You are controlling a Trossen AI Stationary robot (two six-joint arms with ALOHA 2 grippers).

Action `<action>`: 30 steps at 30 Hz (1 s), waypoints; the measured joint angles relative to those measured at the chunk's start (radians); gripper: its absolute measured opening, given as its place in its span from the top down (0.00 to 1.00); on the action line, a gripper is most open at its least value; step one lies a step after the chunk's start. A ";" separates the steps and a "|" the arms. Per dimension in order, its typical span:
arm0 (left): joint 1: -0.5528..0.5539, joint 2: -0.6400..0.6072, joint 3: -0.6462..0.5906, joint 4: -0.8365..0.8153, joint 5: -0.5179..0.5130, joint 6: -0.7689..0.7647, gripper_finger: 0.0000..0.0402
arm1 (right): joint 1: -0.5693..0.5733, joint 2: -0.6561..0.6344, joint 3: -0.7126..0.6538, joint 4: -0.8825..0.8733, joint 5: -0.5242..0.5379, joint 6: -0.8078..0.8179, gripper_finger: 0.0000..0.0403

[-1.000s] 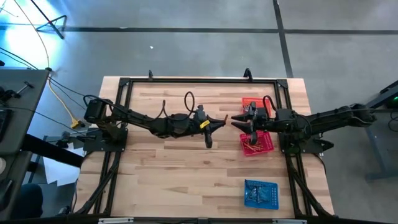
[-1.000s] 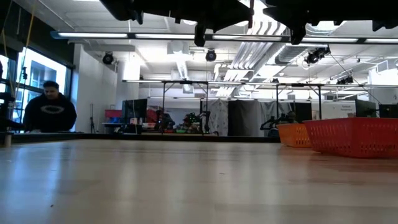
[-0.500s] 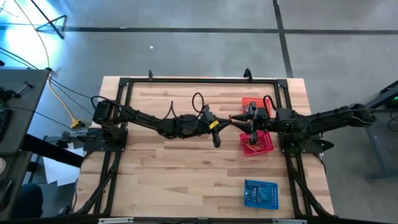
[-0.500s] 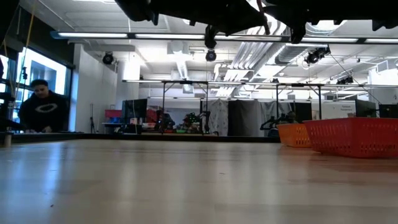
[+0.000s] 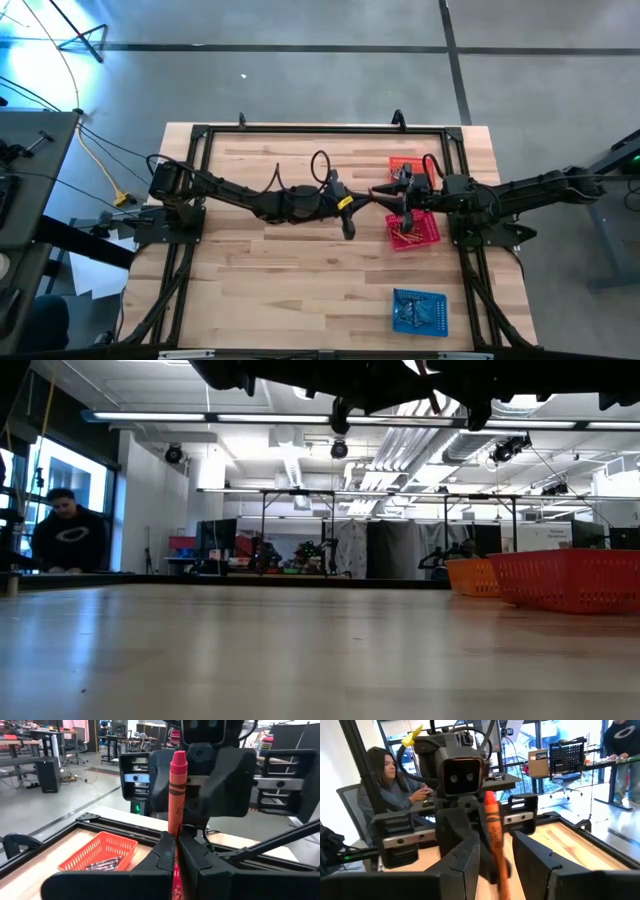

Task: Sort crayons
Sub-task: Put the orange crayon into the red bin

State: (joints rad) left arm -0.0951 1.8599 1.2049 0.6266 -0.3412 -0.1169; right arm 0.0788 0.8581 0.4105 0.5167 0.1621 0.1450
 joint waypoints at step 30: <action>0.003 0.000 0.023 0.024 0.047 0.034 1.00 | 0.001 -0.002 0.001 0.001 0.020 -0.012 0.72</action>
State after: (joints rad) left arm -0.0925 1.8595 1.2278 0.6502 -0.2947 -0.0832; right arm 0.0795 0.8566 0.4118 0.5175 0.1818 0.1333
